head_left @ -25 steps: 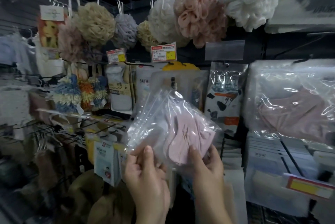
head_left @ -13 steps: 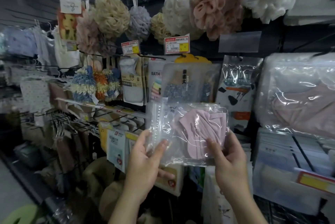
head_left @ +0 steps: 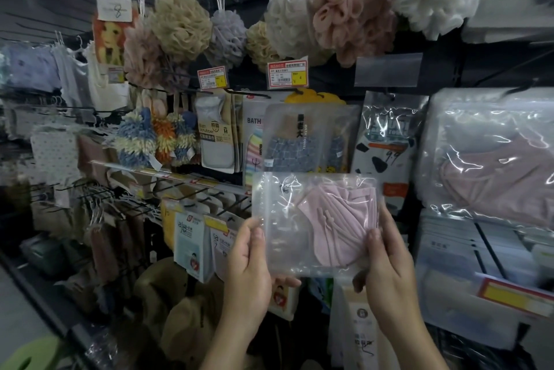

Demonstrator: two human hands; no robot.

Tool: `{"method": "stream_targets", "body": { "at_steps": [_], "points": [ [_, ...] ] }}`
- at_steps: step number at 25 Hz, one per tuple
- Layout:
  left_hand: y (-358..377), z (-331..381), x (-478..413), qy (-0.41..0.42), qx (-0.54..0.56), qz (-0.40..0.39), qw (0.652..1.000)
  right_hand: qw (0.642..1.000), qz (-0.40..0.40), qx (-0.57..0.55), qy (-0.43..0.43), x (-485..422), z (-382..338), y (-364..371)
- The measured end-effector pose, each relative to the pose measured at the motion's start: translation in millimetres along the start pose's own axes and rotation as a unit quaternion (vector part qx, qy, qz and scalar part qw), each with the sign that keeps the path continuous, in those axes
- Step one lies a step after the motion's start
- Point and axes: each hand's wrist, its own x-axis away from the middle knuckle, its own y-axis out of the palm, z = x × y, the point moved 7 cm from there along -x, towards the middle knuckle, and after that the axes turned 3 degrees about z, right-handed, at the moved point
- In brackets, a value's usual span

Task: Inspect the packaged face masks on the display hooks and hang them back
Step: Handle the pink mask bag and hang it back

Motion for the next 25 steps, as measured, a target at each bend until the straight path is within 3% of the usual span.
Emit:
{"method": "stream_targets", "body": {
  "at_steps": [4, 7, 9, 12, 15, 20, 25],
  "points": [
    [-1, 2, 2, 0.023, -0.037, 0.047, 0.998, 1.000, 0.021, 0.017, -0.013, 6, -3, -4],
    [3, 17, 2, 0.079, -0.098, 0.066, 0.990, 0.992, 0.039, 0.112, -0.041, 13, -13, -12],
    [6, 31, -2, 0.111, -0.147, 0.064, 0.981, 0.966, 0.088, 0.222, -0.095, 18, -30, -21],
    [18, 55, -12, 0.156, -0.203, 0.013, 0.967, 0.921, 0.145, 0.288, -0.217, 22, -86, -24],
    [44, 83, -17, 0.217, -0.244, -0.071, 0.943, 0.889, 0.076, 0.329, -0.311, 7, -131, -11],
    [89, 119, -20, 0.273, -0.247, -0.146, 0.919, 0.887, -0.034, 0.298, -0.352, -26, -159, -11],
    [136, 138, -26, 0.298, -0.193, -0.170, 0.919, 0.905, 0.012, 0.229, -0.359, -39, -169, -52]
  ]
}}
